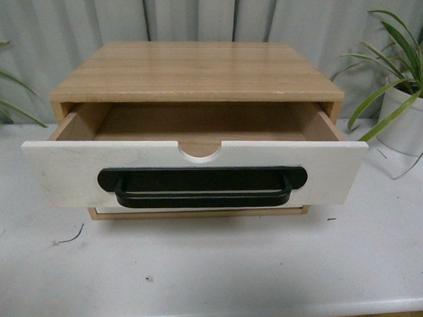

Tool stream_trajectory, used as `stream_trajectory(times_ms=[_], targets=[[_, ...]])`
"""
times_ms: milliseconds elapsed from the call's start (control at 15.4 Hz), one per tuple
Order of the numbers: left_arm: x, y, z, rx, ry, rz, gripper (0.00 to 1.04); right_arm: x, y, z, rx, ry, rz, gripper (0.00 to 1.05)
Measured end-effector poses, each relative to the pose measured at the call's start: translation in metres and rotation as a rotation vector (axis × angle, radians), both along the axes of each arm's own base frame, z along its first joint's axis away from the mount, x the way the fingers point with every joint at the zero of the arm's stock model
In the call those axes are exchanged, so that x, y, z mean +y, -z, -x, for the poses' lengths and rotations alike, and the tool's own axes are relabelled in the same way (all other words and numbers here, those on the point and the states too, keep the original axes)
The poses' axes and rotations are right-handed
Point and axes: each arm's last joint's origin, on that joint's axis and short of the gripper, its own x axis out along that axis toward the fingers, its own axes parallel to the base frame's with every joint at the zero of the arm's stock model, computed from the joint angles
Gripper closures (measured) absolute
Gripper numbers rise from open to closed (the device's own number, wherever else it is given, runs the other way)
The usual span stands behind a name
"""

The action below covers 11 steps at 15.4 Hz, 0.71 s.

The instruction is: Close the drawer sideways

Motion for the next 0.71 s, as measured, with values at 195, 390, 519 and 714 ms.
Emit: stream_trajectory(times_ms=[195,390,519,714], targets=[[0.0000,0.0000,0.0000,0.000,0.000,0.000,0.07,0.0000,0.0000,0.0000,0.000,0.000,0.000,0.06],[0.0000,0.0000,0.0000,0.000,0.000,0.000,0.07,0.0000,0.0000,0.0000,0.000,0.000,0.000,0.06],[0.0000,0.0000,0.0000,0.000,0.000,0.000,0.07,0.0000,0.0000,0.0000,0.000,0.000,0.000,0.06],[0.0000,0.0000,0.0000,0.000,0.000,0.000,0.07,0.0000,0.0000,0.0000,0.000,0.000,0.000,0.06]])
